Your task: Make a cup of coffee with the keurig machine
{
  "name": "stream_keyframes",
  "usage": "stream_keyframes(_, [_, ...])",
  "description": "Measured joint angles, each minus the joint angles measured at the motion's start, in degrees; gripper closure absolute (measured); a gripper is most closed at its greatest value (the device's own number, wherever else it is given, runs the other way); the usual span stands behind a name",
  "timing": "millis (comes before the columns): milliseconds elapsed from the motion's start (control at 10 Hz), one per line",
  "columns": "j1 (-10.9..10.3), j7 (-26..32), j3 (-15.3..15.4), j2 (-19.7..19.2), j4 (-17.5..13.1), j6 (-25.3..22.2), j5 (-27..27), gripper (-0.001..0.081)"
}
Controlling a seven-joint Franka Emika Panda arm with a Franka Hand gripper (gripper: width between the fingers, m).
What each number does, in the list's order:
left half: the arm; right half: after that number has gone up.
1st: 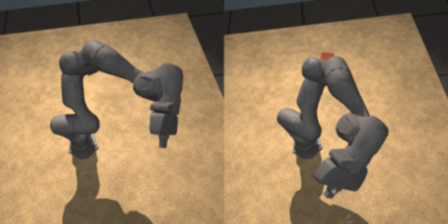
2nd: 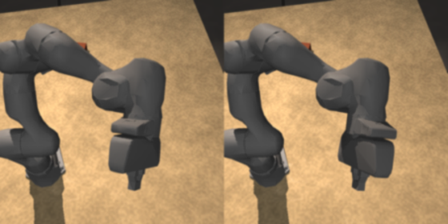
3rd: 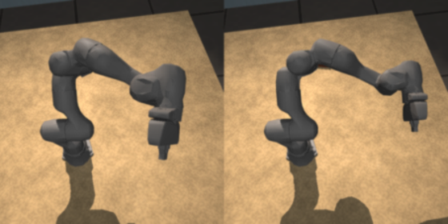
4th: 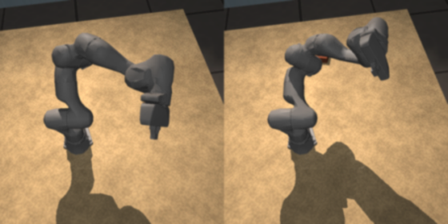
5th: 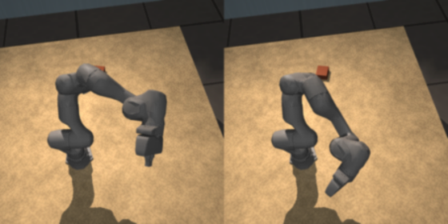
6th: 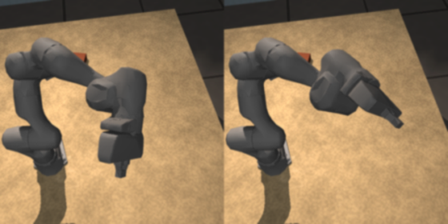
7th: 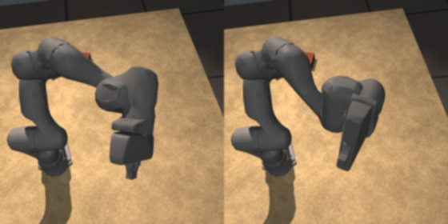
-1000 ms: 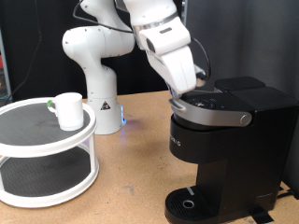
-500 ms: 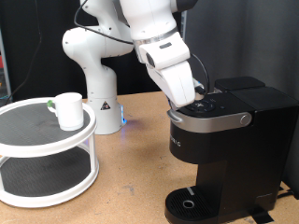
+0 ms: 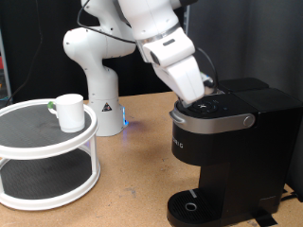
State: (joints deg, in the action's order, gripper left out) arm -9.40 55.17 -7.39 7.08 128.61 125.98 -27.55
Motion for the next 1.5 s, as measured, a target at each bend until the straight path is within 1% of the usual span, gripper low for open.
stream_keyframes(200, [-0.1,1.8,0.0,1.3,-1.2,-0.2,-4.8,0.0805])
stream_keyframes(400, [-0.1,1.8,-0.1,2.4,-3.0,-3.4,-6.1,0.0805])
stream_keyframes(500, [-0.1,1.8,-0.1,2.3,-2.9,-3.4,-5.9,0.0805])
stream_keyframes(600, [0.0,2.2,-0.2,2.2,-2.9,-5.4,-4.5,0.0805])
stream_keyframes(700, [0.2,3.0,-0.4,2.3,-3.0,-8.6,-3.0,0.0805])
stream_keyframes(800, [0.4,3.8,-0.9,2.4,-3.0,-10.8,-2.7,0.0805])
stream_keyframes(900, [0.5,4.0,-1.4,2.8,-2.8,-12.1,-3.0,0.0805])
stream_keyframes(1000, [0.8,3.8,-2.0,3.6,-2.2,-12.6,-4.5,0.0805])
stream_keyframes(1200, [1.2,4.5,-3.4,4.9,-2.4,-19.6,-4.3,0.0805])
stream_keyframes(1300, [1.2,4.2,-3.2,4.9,-2.0,-17.2,-4.4,0.0805])
stream_keyframes(1500, [1.2,1.5,-2.4,6.0,1.6,-6.7,-10.1,0.0805])
